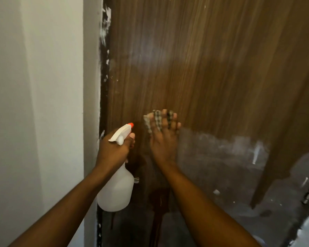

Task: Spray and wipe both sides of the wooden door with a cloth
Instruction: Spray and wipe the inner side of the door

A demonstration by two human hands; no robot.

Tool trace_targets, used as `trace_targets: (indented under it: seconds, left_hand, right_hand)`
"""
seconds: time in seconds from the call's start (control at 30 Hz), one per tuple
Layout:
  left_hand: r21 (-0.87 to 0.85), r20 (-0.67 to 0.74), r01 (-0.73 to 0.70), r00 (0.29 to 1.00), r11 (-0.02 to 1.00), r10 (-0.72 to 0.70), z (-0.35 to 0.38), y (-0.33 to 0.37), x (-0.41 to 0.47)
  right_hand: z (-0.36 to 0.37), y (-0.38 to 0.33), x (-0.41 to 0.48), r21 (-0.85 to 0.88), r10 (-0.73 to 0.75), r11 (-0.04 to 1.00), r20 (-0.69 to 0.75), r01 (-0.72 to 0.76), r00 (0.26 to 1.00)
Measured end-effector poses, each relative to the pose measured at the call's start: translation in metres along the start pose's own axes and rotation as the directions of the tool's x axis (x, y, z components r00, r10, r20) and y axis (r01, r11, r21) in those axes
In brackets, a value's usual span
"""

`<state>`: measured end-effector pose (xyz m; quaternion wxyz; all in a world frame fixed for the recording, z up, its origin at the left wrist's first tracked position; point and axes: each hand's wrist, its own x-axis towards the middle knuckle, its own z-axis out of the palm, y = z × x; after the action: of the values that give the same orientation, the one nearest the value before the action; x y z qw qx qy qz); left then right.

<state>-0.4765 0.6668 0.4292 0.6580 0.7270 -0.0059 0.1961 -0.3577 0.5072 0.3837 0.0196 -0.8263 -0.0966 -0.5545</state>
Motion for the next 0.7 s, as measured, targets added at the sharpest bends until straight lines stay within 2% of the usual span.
trace_targets:
  seconds: [0.07, 0.13, 0.2, 0.3, 0.37, 0.43, 0.47, 0.53, 0.6, 0.63, 0.7]
  left_hand:
    - [0.025, -0.009, 0.010, 1.000, 1.000, -0.010, 0.006, 0.004, -0.003]
    - [0.030, -0.018, 0.006, 1.000, 1.000, -0.005, 0.009, 0.001, -0.005]
    - [-0.002, 0.006, -0.003, 1.000, 1.000, 0.003, 0.013, -0.002, -0.006]
    - [-0.030, 0.024, 0.031, 0.999, 0.999, -0.030, 0.019, -0.009, -0.008]
    - [-0.028, 0.031, 0.043, 0.999, 0.999, -0.042, 0.024, -0.014, -0.007]
    - [-0.021, 0.048, 0.058, 0.997, 0.998, -0.057, 0.032, -0.012, -0.006]
    - [-0.012, 0.054, 0.061, 0.997, 0.998, -0.060, 0.035, -0.009, -0.007]
    - [0.022, 0.069, 0.036, 0.997, 0.999, -0.037, 0.047, -0.003, -0.011]
    - [0.060, 0.092, 0.000, 0.996, 0.998, -0.006, 0.063, -0.004, -0.020]
    - [0.073, 0.103, -0.010, 0.995, 0.997, 0.003, 0.070, -0.006, -0.026]
    - [0.121, 0.129, -0.033, 0.992, 0.992, 0.017, 0.083, -0.012, -0.038]
  right_hand:
    - [0.013, -0.003, -0.017, 0.026, -0.206, 0.978, 0.042, 0.205, 0.978]
    - [0.020, 0.015, -0.053, 0.045, -0.388, 0.922, 0.110, 0.386, 0.915]
    - [0.018, 0.045, -0.090, 0.018, -0.330, 0.944, 0.130, 0.330, 0.935]
    - [-0.002, 0.093, -0.095, -0.071, -0.010, 0.997, 0.103, 0.018, 0.995]
    - [-0.014, 0.101, -0.063, -0.061, 0.226, 0.973, 0.012, -0.224, 0.974]
    - [-0.019, 0.085, -0.027, -0.019, 0.339, 0.940, -0.076, -0.341, 0.938]
    - [-0.018, 0.074, -0.020, -0.013, 0.310, 0.950, -0.079, -0.312, 0.947]
    - [-0.009, 0.069, -0.031, -0.036, 0.114, 0.993, -0.027, -0.115, 0.993]
    - [-0.008, 0.089, -0.068, -0.030, -0.054, 0.998, 0.053, 0.056, 0.997]
    - [-0.008, 0.103, -0.090, -0.028, -0.074, 0.997, 0.080, 0.076, 0.994]
    - [-0.012, 0.132, -0.133, -0.075, 0.027, 0.997, 0.087, -0.021, 0.996]
